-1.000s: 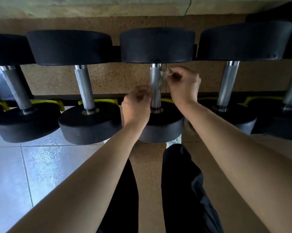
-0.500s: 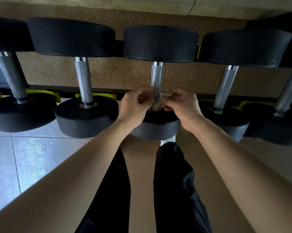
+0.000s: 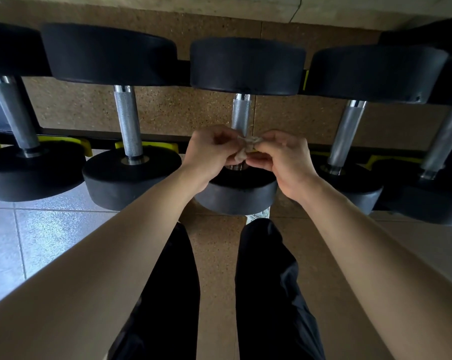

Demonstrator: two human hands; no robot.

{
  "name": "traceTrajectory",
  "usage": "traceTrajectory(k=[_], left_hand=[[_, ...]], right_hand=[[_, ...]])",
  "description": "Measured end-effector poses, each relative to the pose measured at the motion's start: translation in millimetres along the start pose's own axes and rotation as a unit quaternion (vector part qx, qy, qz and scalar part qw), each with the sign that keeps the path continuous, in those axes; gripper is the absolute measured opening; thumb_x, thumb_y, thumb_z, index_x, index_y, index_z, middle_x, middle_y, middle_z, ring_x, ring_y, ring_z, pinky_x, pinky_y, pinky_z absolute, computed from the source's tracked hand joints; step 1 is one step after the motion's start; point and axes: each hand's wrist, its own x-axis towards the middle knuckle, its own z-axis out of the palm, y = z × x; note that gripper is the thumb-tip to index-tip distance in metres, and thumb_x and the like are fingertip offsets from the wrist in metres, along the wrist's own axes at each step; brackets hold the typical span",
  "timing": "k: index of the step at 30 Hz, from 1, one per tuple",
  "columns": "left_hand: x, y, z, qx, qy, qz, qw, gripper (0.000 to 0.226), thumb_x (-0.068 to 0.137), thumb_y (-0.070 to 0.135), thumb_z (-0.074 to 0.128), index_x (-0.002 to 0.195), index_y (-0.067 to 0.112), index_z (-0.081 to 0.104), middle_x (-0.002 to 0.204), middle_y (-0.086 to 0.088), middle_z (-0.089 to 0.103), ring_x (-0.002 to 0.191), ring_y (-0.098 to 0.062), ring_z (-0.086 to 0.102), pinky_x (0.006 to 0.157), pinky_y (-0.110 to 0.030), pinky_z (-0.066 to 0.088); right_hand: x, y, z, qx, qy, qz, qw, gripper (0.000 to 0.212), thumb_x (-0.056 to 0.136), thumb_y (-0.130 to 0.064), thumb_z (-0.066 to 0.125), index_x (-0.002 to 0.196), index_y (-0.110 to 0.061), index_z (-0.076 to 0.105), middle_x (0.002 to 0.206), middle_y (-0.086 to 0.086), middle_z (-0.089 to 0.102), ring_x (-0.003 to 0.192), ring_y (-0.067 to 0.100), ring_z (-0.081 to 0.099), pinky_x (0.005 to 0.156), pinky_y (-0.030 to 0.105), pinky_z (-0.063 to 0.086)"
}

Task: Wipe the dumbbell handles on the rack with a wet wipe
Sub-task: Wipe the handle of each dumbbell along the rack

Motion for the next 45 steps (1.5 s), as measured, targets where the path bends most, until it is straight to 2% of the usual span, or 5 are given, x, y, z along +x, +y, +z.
traceTrajectory(k=[8,15,22,29,45], left_hand=[[10.7,14.5,12.4,-0.126,0.093,-0.071,0.985,0.014,0.086,-0.009,0.072,0.080,0.003,0.070,0.079,-0.014,0.073,0.082,-0.027,0.074,0.078,-0.029,0.063],[18.4,21.3,-1.0,-0.169,0.012,-0.052,0.984,0.025,0.088,-0.004,0.073,0.113,-0.003,0.069,0.099,-0.015,0.077,0.093,-0.021,0.077,0.082,-0.024,0.059],[27.0,35.1,-22.5,-0.054,-0.062,-0.031,0.996,0.022,0.083,0.011,0.078,0.101,0.001,0.072,0.101,-0.015,0.078,0.099,-0.027,0.076,0.089,-0.034,0.061],[37.9,35.9,-17.7,-0.097,0.145,-0.009,0.985,0.009,0.089,0.008,0.077,0.083,0.012,0.071,0.085,-0.003,0.075,0.074,-0.013,0.072,0.070,-0.024,0.059],[68.7,16.6,-9.1,-0.051,0.235,-0.019,0.971,0.015,0.090,0.021,0.078,0.077,0.021,0.071,0.070,0.010,0.070,0.065,-0.004,0.063,0.067,-0.023,0.053]], right_hand=[[-4.8,11.9,6.1,-0.161,-0.006,-0.137,0.977,0.022,0.084,-0.004,0.076,0.105,-0.010,0.075,0.096,0.003,0.078,0.091,0.013,0.075,0.085,0.032,0.061],[13.9,-1.4,7.6,-0.113,0.015,-0.141,0.983,0.006,0.090,-0.009,0.075,0.093,-0.014,0.076,0.081,0.007,0.075,0.075,0.017,0.073,0.069,0.028,0.059],[33.0,-18.9,21.5,-0.039,0.031,-0.110,0.993,0.005,0.089,-0.006,0.074,0.091,-0.010,0.076,0.075,0.005,0.073,0.068,0.014,0.065,0.066,0.027,0.053],[43.4,-20.0,35.4,0.012,0.122,-0.069,0.990,0.008,0.084,-0.007,0.080,0.081,-0.012,0.076,0.072,0.001,0.073,0.062,0.007,0.064,0.057,0.020,0.051],[64.1,-14.7,29.0,0.025,0.160,-0.098,0.982,0.002,0.088,-0.007,0.076,0.088,-0.007,0.074,0.080,0.005,0.074,0.060,0.005,0.063,0.058,0.016,0.050]])
